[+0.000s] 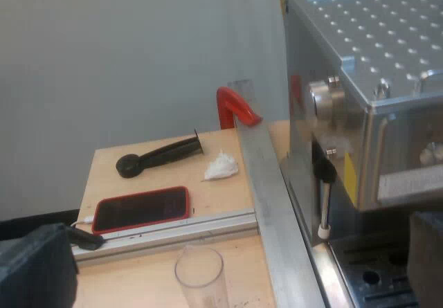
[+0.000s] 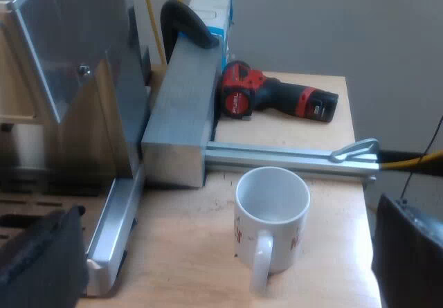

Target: Grind coffee beans and then tamp

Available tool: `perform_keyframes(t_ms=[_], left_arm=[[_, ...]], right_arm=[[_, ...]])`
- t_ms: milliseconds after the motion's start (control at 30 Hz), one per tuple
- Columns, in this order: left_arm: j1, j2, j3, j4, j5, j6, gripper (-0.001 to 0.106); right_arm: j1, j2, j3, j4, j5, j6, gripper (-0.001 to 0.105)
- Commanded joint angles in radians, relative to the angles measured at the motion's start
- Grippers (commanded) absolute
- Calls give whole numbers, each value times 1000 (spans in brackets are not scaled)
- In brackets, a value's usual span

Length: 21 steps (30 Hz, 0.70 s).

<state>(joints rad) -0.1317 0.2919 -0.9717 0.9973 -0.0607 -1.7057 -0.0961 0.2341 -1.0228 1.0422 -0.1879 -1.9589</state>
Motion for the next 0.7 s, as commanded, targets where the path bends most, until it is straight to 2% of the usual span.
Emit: perform_keyframes(t_ms=[33, 100, 200, 333, 400, 600, 700], left_arm=[[-5, -69, 30, 18, -17, -3, 105], [-5, -147, 56, 51, -17, -3, 105], [-5, -185, 70, 67, -17, -3, 105], [-5, -309, 96, 131, -17, -3, 105], [-5, -356, 96, 174, -17, -3, 105], [-5, -448, 96, 263, -17, -3, 105], [-5, -446, 92, 284, -34, -21, 105]], right_arm=[[-3, -81, 31, -12, 3, 9, 85], [-3, -156, 69, -12, 3, 36, 85], [-3, -204, 89, -12, 3, 52, 85], [-3, -219, 96, -12, 3, 55, 85], [3, -286, 120, 32, -12, 48, 85], [3, -289, 132, 35, -37, 48, 85], [3, -289, 132, 32, -37, 48, 85]])
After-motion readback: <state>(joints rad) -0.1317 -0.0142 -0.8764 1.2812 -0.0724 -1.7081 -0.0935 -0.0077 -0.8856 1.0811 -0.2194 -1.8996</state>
